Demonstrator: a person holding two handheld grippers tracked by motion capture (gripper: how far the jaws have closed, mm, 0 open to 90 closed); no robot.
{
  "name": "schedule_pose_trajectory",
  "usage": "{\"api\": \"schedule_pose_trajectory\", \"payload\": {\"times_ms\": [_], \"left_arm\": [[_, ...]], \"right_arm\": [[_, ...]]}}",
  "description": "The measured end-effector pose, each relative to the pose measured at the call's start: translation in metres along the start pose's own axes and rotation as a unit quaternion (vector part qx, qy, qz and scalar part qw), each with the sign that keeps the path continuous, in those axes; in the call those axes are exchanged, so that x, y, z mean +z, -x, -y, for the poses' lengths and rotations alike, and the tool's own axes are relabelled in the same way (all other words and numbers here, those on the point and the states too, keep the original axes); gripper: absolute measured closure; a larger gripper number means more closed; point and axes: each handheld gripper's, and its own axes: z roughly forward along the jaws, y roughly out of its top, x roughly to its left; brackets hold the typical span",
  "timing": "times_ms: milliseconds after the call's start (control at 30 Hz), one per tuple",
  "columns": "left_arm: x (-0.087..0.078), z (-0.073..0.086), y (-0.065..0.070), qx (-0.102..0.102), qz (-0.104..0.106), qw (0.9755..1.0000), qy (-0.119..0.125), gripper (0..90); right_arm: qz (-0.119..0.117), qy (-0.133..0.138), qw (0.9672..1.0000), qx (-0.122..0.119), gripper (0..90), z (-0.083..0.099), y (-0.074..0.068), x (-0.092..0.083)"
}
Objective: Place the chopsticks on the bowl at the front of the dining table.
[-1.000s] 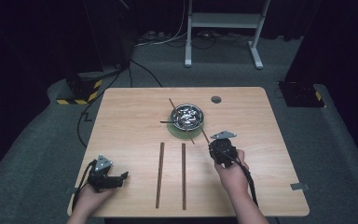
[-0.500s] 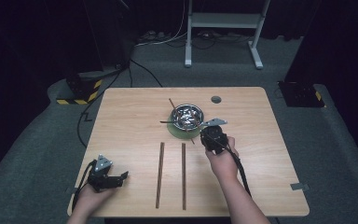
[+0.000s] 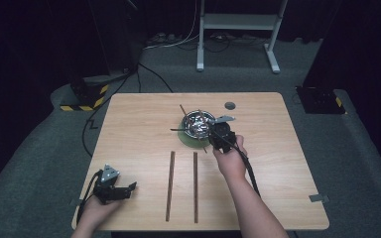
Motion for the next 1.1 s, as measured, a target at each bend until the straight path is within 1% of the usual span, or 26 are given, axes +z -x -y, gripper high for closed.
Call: {"api": "schedule_pose_trajectory", "payload": {"times_ms": [100,200,233,267,333,433,500,600,667,700,733,833,967,1067,1100], "left_arm": [[0.000,0.000,0.000,0.000,0.000,1.0000,0.000,14.0],[0.000,0.000,0.000,0.000,0.000,1.0000,0.000,14.0],[0.000,0.000,0.000,0.000,0.000,1.0000,0.000,14.0],[0.000,0.000,0.000,0.000,0.000,1.0000,0.000,14.0],[0.000,0.000,0.000,0.000,-0.001,1.0000,0.000,14.0],[0.000,0.000,0.000,0.001,-0.001,1.0000,0.000,14.0],[0.000,0.000,0.000,0.000,-0.001,1.0000,0.000,14.0],[0.000,0.000,0.000,0.001,-0.001,1.0000,0.000,14.0],[0.000,0.000,0.000,0.000,-0.001,1.0000,0.000,14.0],[0.000,0.000,0.000,0.000,-0.001,1.0000,-0.001,14.0],[0.000,0.000,0.000,0.000,0.000,1.0000,0.000,14.0],[0.000,0.000,0.000,0.000,0.000,1.0000,-0.001,14.0],[0.000,0.000,0.000,0.000,0.000,1.0000,0.000,14.0],[0.000,0.000,0.000,0.000,0.000,1.0000,0.001,14.0],[0.000,0.000,0.000,-0.001,0.000,1.0000,0.000,14.0]], "right_arm": [[0.001,-0.003,1.0000,-0.003,84.2,-0.008,-0.001,0.006],[0.000,-0.004,1.0000,0.000,84.2,-0.016,-0.001,0.012],[0.001,-0.004,1.0000,0.000,84.2,-0.021,-0.002,0.018],[0.001,-0.004,1.0000,0.000,84.2,-0.021,-0.002,0.018],[-0.001,-0.004,1.0000,0.000,84.2,-0.026,-0.004,0.024],[0.002,-0.007,1.0000,0.000,84.3,-0.032,-0.006,0.035],[0.003,-0.011,0.9999,0.004,84.2,-0.036,-0.007,0.043],[0.007,-0.014,0.9999,-0.001,84.2,-0.040,-0.008,0.054],[0.007,-0.018,0.9998,0.002,84.2,-0.041,-0.008,0.058],[0.010,-0.018,0.9998,0.001,84.2,-0.042,-0.007,0.061],[0.007,-0.020,0.9998,0.002,84.2,-0.043,-0.007,0.064],[0.011,-0.030,0.9995,0.005,84.2,-0.047,-0.005,0.074],[0.010,-0.032,0.9994,0.009,84.2,-0.051,-0.006,0.079],[0.013,-0.035,0.9993,0.001,84.2,-0.058,-0.009,0.086],[0.013,-0.035,0.9993,0.001,84.2,-0.058,-0.009,0.086]]}}
